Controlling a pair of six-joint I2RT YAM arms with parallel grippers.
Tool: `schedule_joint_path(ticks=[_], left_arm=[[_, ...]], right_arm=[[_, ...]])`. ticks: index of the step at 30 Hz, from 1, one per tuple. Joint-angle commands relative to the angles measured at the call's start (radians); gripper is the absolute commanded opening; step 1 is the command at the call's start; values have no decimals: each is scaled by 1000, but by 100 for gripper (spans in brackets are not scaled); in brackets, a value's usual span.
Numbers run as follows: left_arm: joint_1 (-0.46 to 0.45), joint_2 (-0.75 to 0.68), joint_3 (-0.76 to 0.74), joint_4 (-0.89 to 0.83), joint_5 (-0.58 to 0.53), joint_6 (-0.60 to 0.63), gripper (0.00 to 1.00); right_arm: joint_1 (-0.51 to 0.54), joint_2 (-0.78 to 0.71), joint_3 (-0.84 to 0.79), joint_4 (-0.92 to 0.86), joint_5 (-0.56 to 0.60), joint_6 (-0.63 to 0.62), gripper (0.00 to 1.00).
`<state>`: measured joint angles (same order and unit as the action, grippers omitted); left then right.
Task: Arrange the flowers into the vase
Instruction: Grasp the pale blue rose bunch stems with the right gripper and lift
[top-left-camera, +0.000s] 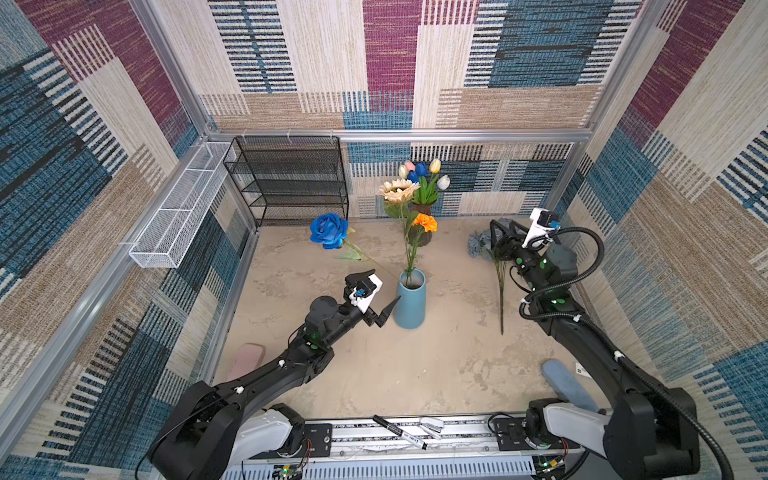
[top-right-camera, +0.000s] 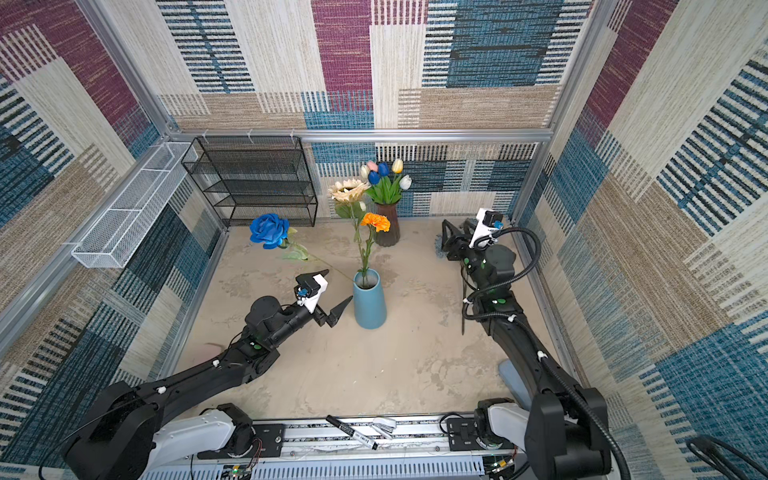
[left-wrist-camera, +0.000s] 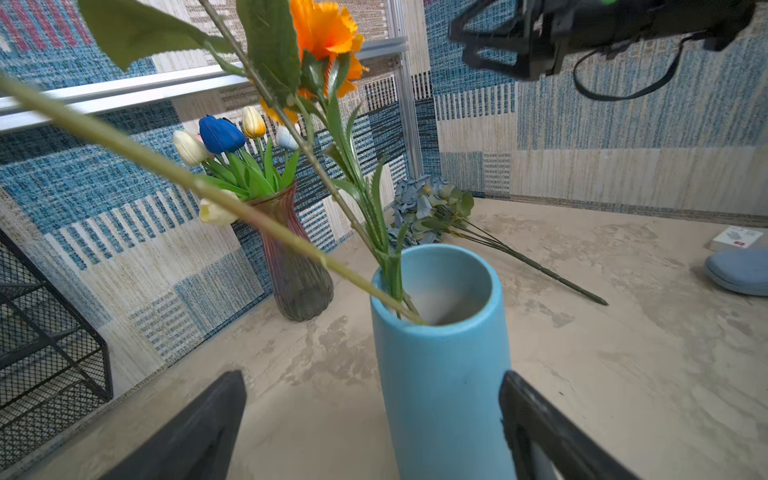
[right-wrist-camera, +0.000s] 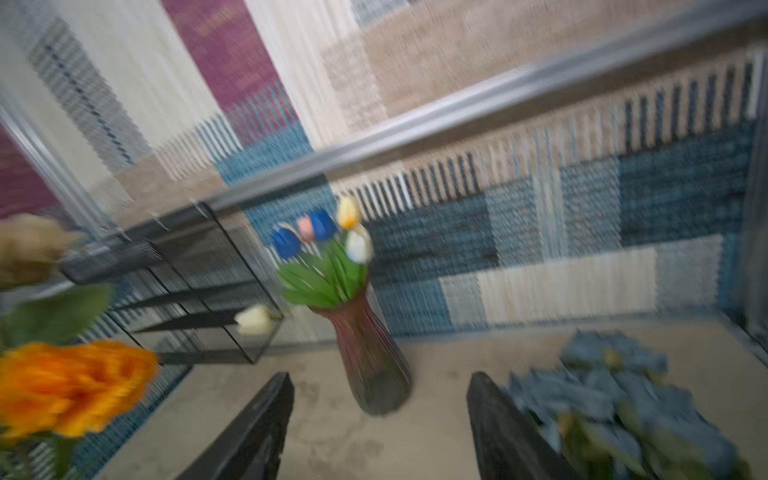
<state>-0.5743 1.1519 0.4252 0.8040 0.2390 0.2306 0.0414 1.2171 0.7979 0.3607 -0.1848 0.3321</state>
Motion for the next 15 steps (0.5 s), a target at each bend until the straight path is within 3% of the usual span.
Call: schedule_joint_path(ticks=[1,9,15], left_arm=[[-1,-37,-45,75,1,-40,98],[-10,-177,-110,-41,34,-131,98],[-33,-250,-169,-94,69,-144,96]], right_arm=[[-61,75,28,-358,-32,-14,69],[-120,352,99,-494,-1,-106,63],[-121,430,109,-491,80,-128,63]])
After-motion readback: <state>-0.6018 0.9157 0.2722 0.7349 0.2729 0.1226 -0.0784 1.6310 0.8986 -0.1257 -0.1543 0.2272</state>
